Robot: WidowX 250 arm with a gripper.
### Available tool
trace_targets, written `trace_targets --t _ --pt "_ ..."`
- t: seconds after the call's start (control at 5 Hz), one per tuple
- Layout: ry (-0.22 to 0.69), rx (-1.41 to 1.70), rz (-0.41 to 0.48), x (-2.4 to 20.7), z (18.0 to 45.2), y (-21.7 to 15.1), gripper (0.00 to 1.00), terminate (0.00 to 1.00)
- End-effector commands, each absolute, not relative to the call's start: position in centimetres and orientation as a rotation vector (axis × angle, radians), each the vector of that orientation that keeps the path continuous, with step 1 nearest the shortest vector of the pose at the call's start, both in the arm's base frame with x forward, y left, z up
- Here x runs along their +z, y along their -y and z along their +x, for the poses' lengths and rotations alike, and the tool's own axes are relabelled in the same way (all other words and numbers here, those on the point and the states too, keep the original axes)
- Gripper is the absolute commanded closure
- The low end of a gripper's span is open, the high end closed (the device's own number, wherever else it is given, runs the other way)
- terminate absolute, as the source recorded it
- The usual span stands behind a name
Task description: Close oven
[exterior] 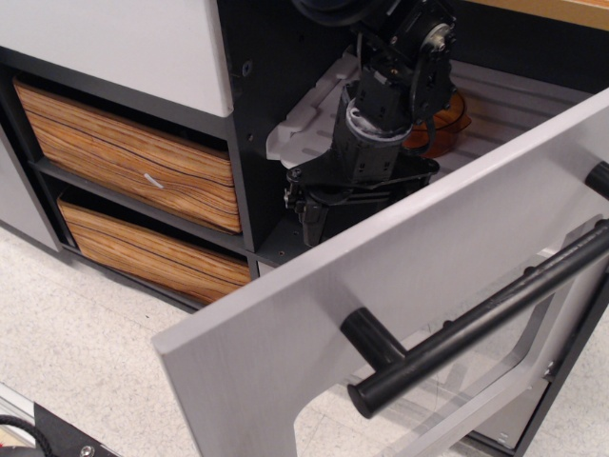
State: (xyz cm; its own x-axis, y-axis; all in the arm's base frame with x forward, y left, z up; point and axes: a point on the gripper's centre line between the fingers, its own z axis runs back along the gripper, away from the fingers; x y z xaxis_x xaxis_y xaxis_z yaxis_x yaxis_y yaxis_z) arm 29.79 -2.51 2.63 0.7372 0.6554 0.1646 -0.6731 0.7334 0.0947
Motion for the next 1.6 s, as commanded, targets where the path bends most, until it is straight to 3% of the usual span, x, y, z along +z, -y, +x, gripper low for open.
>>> trace_targets --t 0.0,0.2,0.4,0.6,0.8,1.0,1.4 --pt "0.123 0.732 0.152 2.6 29.8 2.5 0.0 0.0" --pt "0.099 0.805 0.046 5.2 28.7 3.4 0.0 0.0" --pt "0.188 0.837 0.018 8.8 28.2 4.3 0.0 0.0" --pt "0.208 0.883 -0.072 12.4 28.0 5.2 0.0 0.0" --pt "0.167 0.893 -0.123 14.0 27.1 7.0 0.0 0.0" --pt "0.195 0.918 -0.15 15.7 25.8 8.6 0.0 0.0" --pt "0.135 0.932 -0.235 20.4 25.3 10.6 0.0 0.0"
